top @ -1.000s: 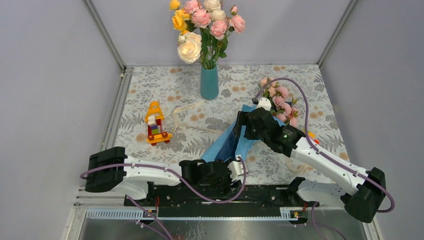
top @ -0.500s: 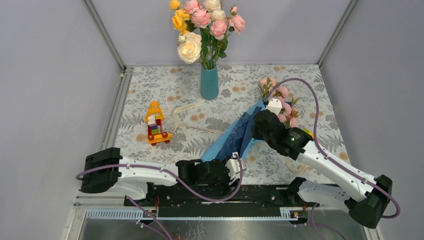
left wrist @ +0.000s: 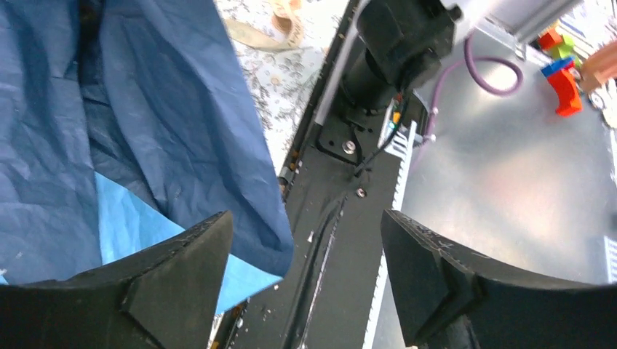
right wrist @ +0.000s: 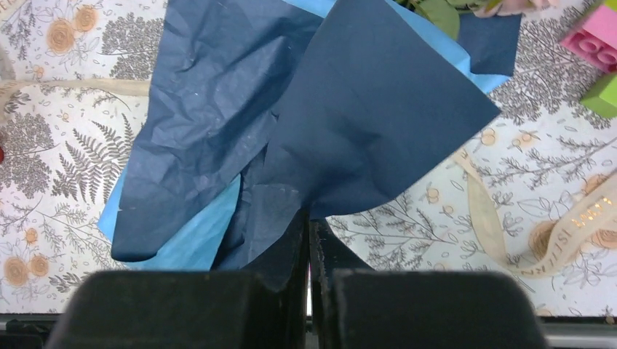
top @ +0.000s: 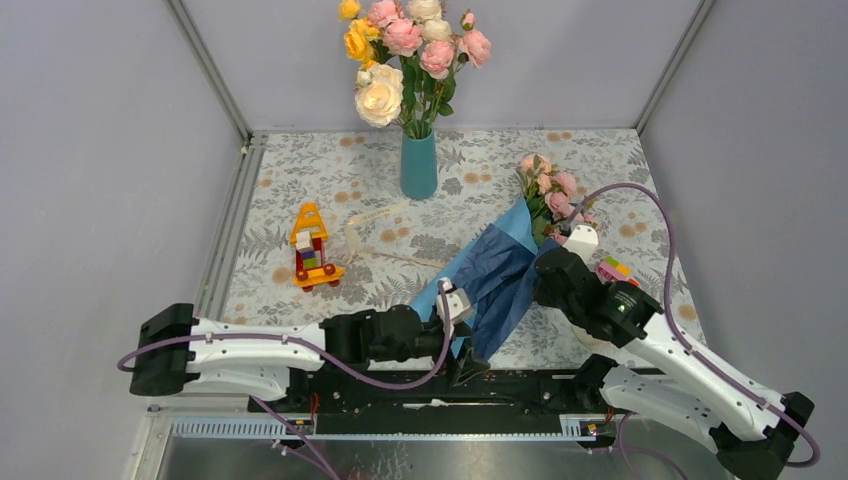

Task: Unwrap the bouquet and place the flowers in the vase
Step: Unfold the wrapping paper at the center of the board.

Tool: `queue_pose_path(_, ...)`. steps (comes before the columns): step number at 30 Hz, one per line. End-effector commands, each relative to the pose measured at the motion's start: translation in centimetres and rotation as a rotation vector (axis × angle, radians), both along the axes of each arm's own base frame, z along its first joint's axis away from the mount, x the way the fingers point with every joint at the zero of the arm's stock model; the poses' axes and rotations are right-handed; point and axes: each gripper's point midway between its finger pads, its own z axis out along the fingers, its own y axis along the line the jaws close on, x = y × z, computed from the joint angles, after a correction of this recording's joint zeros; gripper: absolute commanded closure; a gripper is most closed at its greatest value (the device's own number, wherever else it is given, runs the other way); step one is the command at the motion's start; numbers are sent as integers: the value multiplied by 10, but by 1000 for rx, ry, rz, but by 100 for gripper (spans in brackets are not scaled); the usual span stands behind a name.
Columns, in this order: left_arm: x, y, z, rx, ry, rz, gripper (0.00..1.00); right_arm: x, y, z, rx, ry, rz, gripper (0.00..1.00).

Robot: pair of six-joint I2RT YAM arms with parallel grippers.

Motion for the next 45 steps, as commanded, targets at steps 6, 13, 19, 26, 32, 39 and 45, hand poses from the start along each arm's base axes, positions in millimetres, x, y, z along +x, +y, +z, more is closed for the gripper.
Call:
queue_pose_path(6,42,-59,-7,-32,150,114,43,-29,-30,-12,1,65,-90,100)
queue_pose_path(13,28,-78,-49,22,164,1,52,-37,-40,13,40,25,-94,65)
queue_pose_path(19,22,-77,-83,94,154,-50,57,-31,-25,49,46,-3,8,44)
queue_pose_path(26,12,-65,-101,142,149,-102,64,-12,6,90,114,-77,90,39)
queue_pose_path(32,-2,-49,-115,188,153,-158,70,5,30,104,119,-88,138,34)
queue_pose_path(39,-11,-42,-124,233,138,-179,72,29,56,72,109,1,146,32)
queue_pose_path(45,-8,-43,-110,193,127,-153,70,36,53,2,171,142,63,35)
